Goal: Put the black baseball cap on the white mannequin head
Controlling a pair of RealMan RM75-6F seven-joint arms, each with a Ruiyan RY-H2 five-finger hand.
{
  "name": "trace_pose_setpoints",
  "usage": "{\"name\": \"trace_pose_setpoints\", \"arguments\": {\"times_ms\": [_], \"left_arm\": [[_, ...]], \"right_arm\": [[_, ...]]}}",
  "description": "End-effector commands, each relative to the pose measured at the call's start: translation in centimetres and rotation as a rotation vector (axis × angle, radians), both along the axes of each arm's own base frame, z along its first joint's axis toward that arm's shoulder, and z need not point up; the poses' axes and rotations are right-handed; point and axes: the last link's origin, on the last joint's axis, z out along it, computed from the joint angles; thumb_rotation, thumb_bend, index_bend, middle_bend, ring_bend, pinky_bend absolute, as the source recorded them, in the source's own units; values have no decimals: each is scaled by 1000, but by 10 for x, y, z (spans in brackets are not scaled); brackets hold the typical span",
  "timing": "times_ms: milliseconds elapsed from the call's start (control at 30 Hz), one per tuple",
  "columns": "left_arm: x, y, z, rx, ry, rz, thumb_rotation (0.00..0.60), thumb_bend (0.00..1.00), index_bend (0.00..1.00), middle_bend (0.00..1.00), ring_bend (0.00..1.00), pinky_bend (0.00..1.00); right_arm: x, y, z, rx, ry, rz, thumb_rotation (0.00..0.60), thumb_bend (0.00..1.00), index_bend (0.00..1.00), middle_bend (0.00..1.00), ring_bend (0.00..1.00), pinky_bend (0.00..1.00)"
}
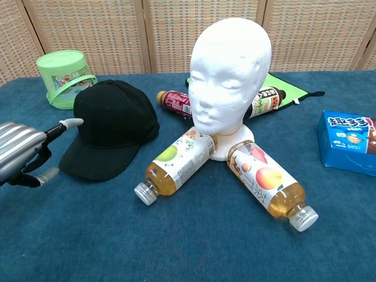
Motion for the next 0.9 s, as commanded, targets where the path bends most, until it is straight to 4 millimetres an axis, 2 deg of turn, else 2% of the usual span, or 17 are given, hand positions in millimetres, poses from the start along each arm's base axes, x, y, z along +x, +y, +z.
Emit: {"name": "trace_pose_setpoints", "arguments": {"times_ms": [33,333,900], "left_arm": [[-1,1,-5,-10,14,4,600,405,32,898,831,719],[-5,1,-11,-10,15,24,600,405,59,898,831,719],[6,7,-26,8,45,-34,600,407,105,898,831,719]], "right_arm": [[0,0,0,0,-1,-1,600,51,0,0,0,0],[-1,-1,2,-5,-19,-2,600,51,0,0,0,0],[-4,-2,4,-7,-30,-8,600,51,0,0,0,0]]}}
